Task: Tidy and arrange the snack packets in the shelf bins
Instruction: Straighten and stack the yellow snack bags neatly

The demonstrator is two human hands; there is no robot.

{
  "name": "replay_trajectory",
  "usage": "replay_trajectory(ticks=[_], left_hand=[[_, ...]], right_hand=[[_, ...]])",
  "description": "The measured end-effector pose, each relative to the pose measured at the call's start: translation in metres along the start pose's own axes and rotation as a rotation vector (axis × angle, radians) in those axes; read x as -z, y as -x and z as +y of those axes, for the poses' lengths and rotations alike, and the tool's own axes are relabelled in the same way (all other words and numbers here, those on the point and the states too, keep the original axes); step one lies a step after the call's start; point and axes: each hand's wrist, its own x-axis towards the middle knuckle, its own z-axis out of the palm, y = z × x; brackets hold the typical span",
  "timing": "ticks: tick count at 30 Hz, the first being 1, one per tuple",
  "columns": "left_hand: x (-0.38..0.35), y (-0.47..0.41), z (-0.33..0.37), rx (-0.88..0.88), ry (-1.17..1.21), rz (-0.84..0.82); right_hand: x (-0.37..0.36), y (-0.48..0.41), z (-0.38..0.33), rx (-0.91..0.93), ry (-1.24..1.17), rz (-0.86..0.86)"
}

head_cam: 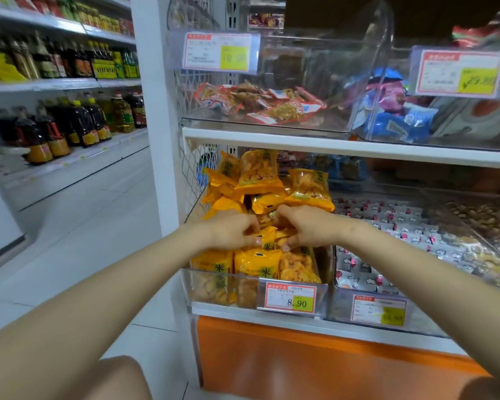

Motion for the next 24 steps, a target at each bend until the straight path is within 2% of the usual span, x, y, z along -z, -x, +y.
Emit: replay_trajectory(ticks=[2,6,10,14,18,24], left_hand=[[-0.005,-0.003,0.005,0.04,-0.061,0.011],[-0.002,-0.001,0.009,0.047,-0.075,0.048],[0.006,0.002,0.012,-0.002,-0.095,0.042],[0.003,0.001,0.013,-0.034,-0.03,-0.032],[-0.001,0.0,0.017,0.009,-0.001,-0.057],[-0.007,0.01,0.015,-0.036,0.182,0.075]], right_hand=[[0.0,0.003,0.0,-0.068,0.147,-0.079],[0.009,0.013,0.002,-0.116,0.036,-0.118],[0.015,0.025,0.004,-0.096,0.031,-0.033],[0.02,0.035,0.001,-0.01,-0.209,-0.005],[0.021,0.044,-0.004,0.03,-0.27,0.02],[0.033,0.058,0.003,-0.056,-0.468,0.252]])
